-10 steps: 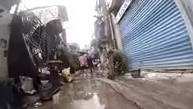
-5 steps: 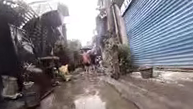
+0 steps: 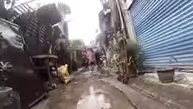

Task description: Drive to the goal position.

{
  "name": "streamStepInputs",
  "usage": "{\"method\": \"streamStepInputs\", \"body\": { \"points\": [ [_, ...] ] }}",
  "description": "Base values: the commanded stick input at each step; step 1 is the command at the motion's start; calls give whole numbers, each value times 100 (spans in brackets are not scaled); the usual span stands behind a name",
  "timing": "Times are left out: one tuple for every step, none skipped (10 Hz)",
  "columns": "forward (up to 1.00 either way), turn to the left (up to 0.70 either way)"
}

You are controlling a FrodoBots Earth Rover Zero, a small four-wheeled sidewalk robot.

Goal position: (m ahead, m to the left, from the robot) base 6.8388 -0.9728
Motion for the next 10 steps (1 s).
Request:
{"method": "streamStepInputs", "body": {
  "points": [
    [99,0],
    [99,0],
    [99,3],
    [99,19],
    [99,21],
    [99,0],
    [99,0],
    [99,0],
    [99,0],
    [99,0]
  ]
}}
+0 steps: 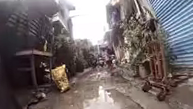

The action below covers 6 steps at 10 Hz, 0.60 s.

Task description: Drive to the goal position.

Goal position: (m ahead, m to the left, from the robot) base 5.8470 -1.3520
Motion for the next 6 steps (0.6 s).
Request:
{"method": "streamStepInputs", "body": {
  "points": [
    [99,0],
    [99,0],
    [99,-8],
    [99,-30],
    [99,-39],
    [99,-39]
  ]
}}
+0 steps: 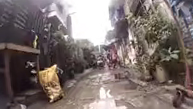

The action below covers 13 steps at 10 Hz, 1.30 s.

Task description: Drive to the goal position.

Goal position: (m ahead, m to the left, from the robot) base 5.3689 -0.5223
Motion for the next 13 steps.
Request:
{"method": "streamStepInputs", "body": {
  "points": [
    [99,-39],
    [99,-30],
    [99,0],
    [99,0],
    [99,0],
    [99,0],
    [99,0],
    [99,0],
    [99,0],
    [99,0],
    [99,0],
    [99,0],
    [99,0]
  ]
}}
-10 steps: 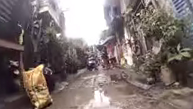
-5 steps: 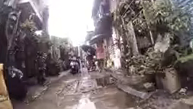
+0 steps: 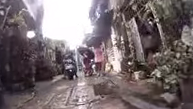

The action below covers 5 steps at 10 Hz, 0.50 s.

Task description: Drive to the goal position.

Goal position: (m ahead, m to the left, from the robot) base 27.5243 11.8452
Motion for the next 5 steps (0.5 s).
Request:
{"method": "streamStepInputs", "body": {
  "points": [
    [99,9],
    [99,36],
    [99,0],
    [99,0],
    [99,0]
  ]
}}
